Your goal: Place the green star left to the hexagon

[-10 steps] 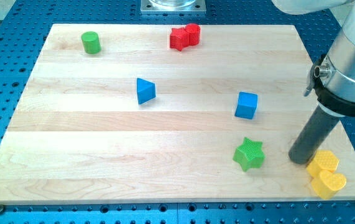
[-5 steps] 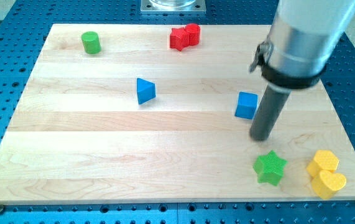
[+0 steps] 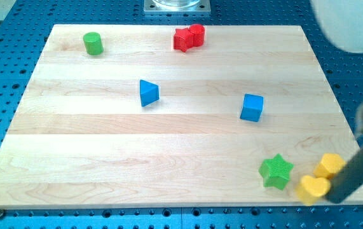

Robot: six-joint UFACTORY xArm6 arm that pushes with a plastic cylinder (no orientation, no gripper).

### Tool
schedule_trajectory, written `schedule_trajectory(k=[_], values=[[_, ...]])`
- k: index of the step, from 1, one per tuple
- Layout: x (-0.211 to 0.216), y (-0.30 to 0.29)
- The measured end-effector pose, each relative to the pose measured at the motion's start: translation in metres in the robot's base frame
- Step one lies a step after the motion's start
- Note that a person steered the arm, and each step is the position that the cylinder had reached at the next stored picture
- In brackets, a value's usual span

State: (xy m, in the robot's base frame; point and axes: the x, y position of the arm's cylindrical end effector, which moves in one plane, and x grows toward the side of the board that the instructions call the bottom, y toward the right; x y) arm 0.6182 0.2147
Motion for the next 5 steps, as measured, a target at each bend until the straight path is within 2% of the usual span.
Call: schedule_trajectory(k=[3,4,5], values=[[0.001,-0.07],[0.0,-0.133],[-0.027,-0.171]])
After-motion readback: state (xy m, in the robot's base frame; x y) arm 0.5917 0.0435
